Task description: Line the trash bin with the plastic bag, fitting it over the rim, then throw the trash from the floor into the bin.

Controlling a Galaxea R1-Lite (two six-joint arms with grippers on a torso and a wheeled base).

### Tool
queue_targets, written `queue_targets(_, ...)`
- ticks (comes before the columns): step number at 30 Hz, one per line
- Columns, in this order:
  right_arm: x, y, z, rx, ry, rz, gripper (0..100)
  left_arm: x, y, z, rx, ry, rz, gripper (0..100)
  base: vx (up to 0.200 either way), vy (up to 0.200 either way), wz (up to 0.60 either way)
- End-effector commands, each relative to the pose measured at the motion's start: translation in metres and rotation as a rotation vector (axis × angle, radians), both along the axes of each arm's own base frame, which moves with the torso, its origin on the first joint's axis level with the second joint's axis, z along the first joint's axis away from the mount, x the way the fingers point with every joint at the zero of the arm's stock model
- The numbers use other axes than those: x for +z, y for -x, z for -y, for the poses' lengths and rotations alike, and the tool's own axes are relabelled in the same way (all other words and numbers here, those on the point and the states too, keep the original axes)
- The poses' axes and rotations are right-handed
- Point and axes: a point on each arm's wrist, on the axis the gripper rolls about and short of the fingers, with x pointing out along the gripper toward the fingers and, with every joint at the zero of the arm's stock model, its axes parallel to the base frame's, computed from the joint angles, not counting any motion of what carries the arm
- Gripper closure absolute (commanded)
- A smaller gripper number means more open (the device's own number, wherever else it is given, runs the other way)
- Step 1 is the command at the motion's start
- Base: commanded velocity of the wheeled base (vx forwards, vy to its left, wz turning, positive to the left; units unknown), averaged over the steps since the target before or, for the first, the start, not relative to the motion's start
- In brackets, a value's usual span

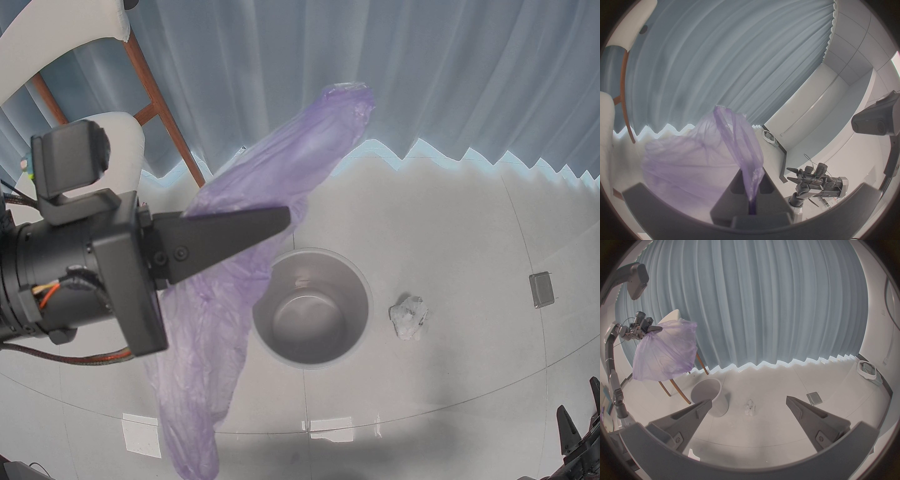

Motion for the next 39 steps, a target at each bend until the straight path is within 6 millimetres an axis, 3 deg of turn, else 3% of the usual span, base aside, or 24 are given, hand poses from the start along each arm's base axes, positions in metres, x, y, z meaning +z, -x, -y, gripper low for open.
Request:
queue_targets(1,-0.005,0.000,0.000,0.000,0.001,0.000,0,-0.011,-0.020,0.011,0.036,-0.037,-0.025,100,0.000,0.000,0.00)
queue_targets(13,-0.005,0.000,0.000,0.000,0.001,0.000,0,-0.048,-0.081,0.002,0.215,-0.215,-0.024,100,0.000,0.000,0.00)
queue_targets(20,-0.005,0.000,0.000,0.001,0.001,0.000,0,-0.061,-0.097,-0.001,0.248,-0.275,-0.027,100,0.000,0.000,0.00)
queue_targets(27,-0.005,0.000,0.000,0.000,0.001,0.000,0,-0.061,-0.106,-0.002,0.300,-0.281,-0.005,100,0.000,0.000,0.00)
queue_targets(32,-0.005,0.000,0.000,0.001,0.002,-0.001,0,-0.062,-0.115,0.004,0.309,-0.303,0.020,100,0.000,0.000,0.00)
queue_targets(39,-0.005,0.000,0.000,0.000,0.005,-0.002,0,-0.069,-0.139,0.030,0.269,-0.351,0.066,100,0.000,0.000,0.00)
